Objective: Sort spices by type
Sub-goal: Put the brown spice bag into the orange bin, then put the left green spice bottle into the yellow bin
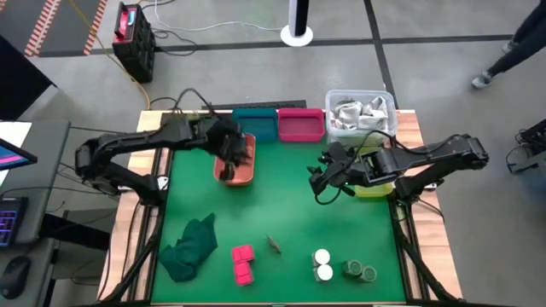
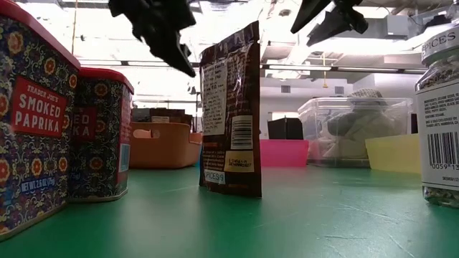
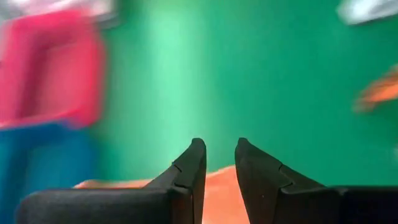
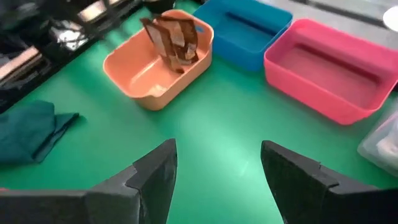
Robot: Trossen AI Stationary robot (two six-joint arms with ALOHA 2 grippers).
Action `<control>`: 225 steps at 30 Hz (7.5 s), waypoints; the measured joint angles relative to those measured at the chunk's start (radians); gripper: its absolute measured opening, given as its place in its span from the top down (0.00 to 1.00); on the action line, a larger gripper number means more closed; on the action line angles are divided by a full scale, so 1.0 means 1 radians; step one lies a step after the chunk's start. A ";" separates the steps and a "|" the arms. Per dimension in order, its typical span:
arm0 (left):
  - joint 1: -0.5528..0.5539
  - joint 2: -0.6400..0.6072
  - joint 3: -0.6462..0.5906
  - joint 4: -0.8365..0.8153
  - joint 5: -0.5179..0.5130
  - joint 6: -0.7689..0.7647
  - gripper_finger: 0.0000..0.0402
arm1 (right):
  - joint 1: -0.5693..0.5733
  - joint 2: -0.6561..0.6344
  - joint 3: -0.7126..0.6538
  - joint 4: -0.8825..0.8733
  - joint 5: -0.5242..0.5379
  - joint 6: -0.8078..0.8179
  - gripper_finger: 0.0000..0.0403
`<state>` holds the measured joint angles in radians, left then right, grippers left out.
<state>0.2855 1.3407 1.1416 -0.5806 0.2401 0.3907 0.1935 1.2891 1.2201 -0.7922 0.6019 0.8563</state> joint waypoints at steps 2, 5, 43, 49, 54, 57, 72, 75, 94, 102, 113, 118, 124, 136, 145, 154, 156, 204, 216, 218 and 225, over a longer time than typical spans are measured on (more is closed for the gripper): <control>-0.085 0.000 0.000 0.001 0.020 -0.028 0.80 | -0.001 -0.008 0.001 -0.012 -0.014 0.007 0.35; -0.211 0.002 0.000 0.019 0.003 -0.039 0.80 | -0.001 -0.013 0.001 -0.029 -0.021 0.008 0.35; -0.501 0.398 0.225 0.120 0.224 -0.020 0.64 | -0.003 -0.022 0.001 -0.276 -0.160 0.115 0.35; -0.528 0.462 0.225 0.144 0.128 -0.028 0.64 | -0.003 -0.022 0.001 -0.273 -0.160 0.119 0.35; -0.530 0.460 0.225 0.184 0.121 -0.048 0.64 | 0.010 -0.022 0.001 -0.270 -0.160 0.139 0.35; -0.532 0.451 0.224 0.179 0.121 -0.049 0.64 | 0.026 -0.022 0.001 -0.270 -0.160 0.147 0.35; -0.513 0.429 0.234 0.200 0.106 -0.006 0.64 | 0.056 -0.022 0.001 -0.277 -0.159 0.191 0.35; -0.496 0.429 0.208 0.221 0.100 -0.002 0.64 | 0.057 -0.022 0.001 -0.276 -0.159 0.191 0.35; -0.495 0.510 0.194 0.228 0.151 0.019 0.78 | 0.046 -0.021 0.000 -0.272 -0.155 0.193 0.35; -0.486 0.521 0.193 0.211 0.149 -0.068 0.98 | 0.046 -0.021 0.000 -0.271 -0.155 0.193 0.35; -0.400 0.406 0.194 0.186 0.120 -0.092 0.99 | 0.046 -0.021 0.000 -0.270 -0.155 0.198 0.35; -0.336 0.337 0.194 0.109 0.113 -0.130 0.99 | 0.046 -0.021 0.000 -0.270 -0.133 0.210 0.35; -0.254 0.233 0.194 0.012 0.111 -0.179 1.00 | 0.046 -0.021 0.000 -0.265 -0.100 0.210 0.35; -0.074 0.096 0.194 -0.167 0.035 -0.206 1.00 | 0.046 -0.021 0.000 -0.240 -0.077 0.209 0.35; -0.018 0.072 0.194 -0.359 -0.023 -0.126 1.00 | 0.046 -0.019 0.000 -0.227 -0.072 0.206 0.35; 0.021 0.072 0.194 -0.406 -0.118 -0.092 1.00 | 0.063 -0.019 0.000 -0.221 -0.068 0.217 0.35; 0.030 0.072 0.185 -0.398 -0.119 -0.088 1.00 | 0.063 -0.019 0.000 -0.220 -0.068 0.217 0.35; 0.193 0.066 -0.095 -0.085 -0.095 -0.070 0.75 | 0.060 -0.019 0.000 -0.170 -0.070 0.206 0.35; 0.144 0.064 0.170 -0.272 -0.010 -0.083 0.71 | 0.060 -0.019 0.000 -0.172 -0.070 0.194 0.35; 0.098 0.062 0.189 -0.315 0.054 -0.097 0.71 | 0.057 -0.019 0.000 -0.177 -0.069 0.193 0.35; -0.172 0.053 0.190 -0.395 0.131 -0.250 0.71 | 0.025 -0.019 0.000 -0.178 -0.060 0.190 0.35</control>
<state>0.1132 1.3937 1.3312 -0.9752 0.3714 0.1405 0.2181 1.2705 1.2205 -0.9699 0.5419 1.0466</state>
